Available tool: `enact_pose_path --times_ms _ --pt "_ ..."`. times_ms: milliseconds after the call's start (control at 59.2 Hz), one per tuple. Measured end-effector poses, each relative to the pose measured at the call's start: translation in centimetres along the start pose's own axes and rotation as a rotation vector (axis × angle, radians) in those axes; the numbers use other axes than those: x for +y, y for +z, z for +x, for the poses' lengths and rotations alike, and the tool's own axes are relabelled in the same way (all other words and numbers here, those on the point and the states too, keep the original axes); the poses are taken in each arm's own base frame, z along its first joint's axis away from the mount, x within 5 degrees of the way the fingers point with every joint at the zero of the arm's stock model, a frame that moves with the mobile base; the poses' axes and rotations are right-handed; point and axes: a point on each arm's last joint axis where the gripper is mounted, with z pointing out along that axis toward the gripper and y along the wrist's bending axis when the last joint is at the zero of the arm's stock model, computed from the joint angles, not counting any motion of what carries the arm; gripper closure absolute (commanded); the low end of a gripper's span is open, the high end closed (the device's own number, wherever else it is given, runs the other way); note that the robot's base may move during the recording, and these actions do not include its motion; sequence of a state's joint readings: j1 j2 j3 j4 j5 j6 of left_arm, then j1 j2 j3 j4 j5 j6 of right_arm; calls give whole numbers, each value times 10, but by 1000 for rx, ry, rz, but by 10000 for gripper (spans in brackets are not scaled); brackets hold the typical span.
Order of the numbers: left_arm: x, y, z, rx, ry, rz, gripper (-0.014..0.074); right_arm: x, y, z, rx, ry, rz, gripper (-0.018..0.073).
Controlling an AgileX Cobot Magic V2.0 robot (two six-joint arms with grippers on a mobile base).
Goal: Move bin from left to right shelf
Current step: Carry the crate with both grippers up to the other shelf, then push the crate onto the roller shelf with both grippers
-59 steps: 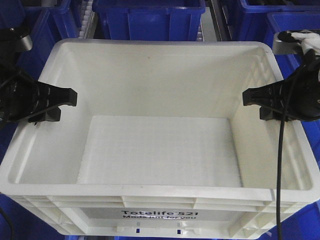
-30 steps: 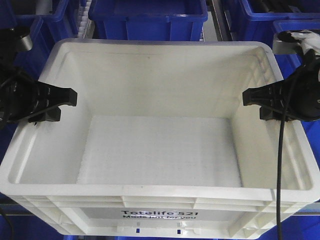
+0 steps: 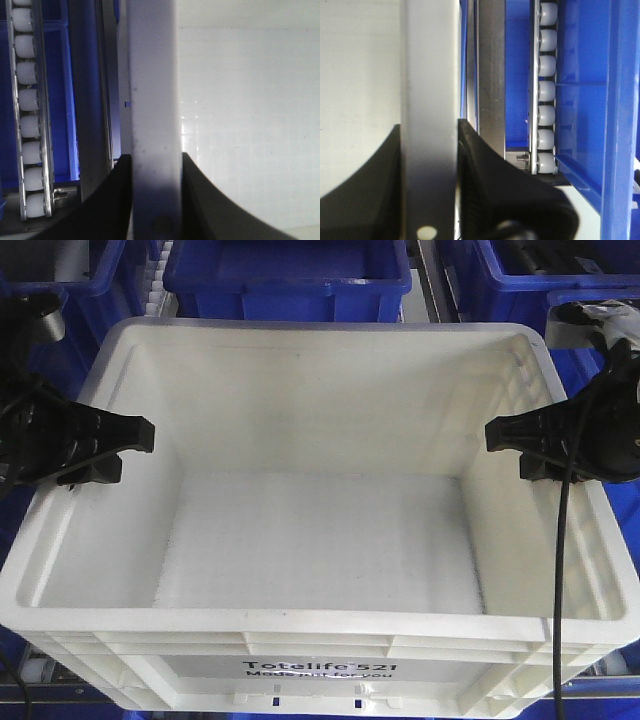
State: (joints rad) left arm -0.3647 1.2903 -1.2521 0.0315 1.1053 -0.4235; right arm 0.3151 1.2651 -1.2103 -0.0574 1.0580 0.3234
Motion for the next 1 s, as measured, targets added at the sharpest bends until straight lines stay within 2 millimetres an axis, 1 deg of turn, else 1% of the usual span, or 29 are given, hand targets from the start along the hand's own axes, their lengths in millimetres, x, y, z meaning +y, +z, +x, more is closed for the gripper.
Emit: enact_pose_path --times_ms 996 --pt "0 0 0 1 0 0 603 0 0 0 0 0 0 559"
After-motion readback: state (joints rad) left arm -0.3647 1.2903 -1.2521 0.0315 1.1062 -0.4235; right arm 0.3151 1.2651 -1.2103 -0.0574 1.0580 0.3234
